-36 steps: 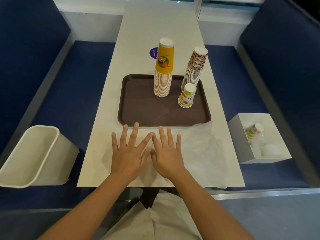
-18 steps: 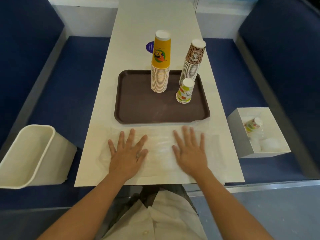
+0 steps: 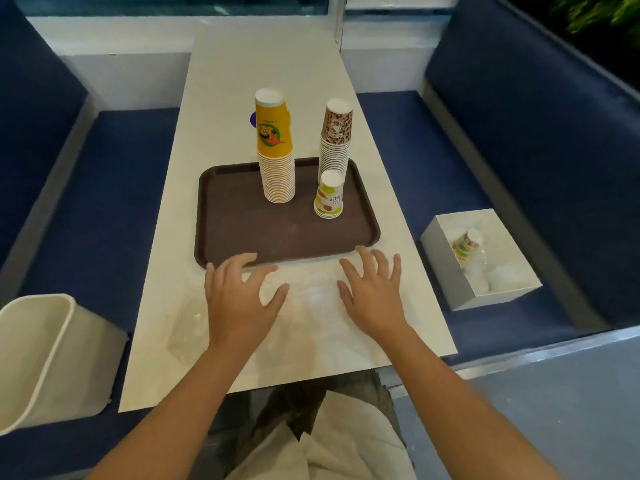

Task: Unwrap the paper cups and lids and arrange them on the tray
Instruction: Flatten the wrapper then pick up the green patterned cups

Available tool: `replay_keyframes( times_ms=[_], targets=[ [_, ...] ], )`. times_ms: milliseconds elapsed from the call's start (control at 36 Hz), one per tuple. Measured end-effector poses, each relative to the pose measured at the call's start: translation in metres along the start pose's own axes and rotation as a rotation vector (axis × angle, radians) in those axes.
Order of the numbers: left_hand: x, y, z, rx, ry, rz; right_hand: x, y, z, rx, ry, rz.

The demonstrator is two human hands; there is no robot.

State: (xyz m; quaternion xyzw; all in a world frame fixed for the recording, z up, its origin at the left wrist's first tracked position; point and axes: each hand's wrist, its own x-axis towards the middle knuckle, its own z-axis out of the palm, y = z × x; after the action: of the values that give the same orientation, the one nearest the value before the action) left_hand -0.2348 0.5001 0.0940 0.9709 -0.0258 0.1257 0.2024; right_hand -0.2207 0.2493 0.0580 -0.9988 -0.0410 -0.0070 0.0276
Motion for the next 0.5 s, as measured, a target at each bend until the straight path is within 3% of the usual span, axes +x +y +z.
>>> replay_keyframes(
  times_ms=[111, 222, 361, 500],
  targets=[
    [0.02, 0.048, -0.013, -0.174, 0.124, -0.004, 0.004, 0.007, -0.034, 0.131, 0.271, 0.088],
    [0.051, 0.104, -0.011, -0.391, 0.075, 0.049, 0.015, 0.047, -0.069, 0.251, 0.439, 0.219],
    [0.084, 0.176, 0.012, -0.517, -0.139, 0.129, 0.024, 0.129, -0.092, 0.37, 0.493, 0.414],
    [0.115, 0.255, 0.065, -0.56, -0.298, 0.225, 0.033, 0.238, -0.074, 0.531, 0.372, 0.671]
  ],
)
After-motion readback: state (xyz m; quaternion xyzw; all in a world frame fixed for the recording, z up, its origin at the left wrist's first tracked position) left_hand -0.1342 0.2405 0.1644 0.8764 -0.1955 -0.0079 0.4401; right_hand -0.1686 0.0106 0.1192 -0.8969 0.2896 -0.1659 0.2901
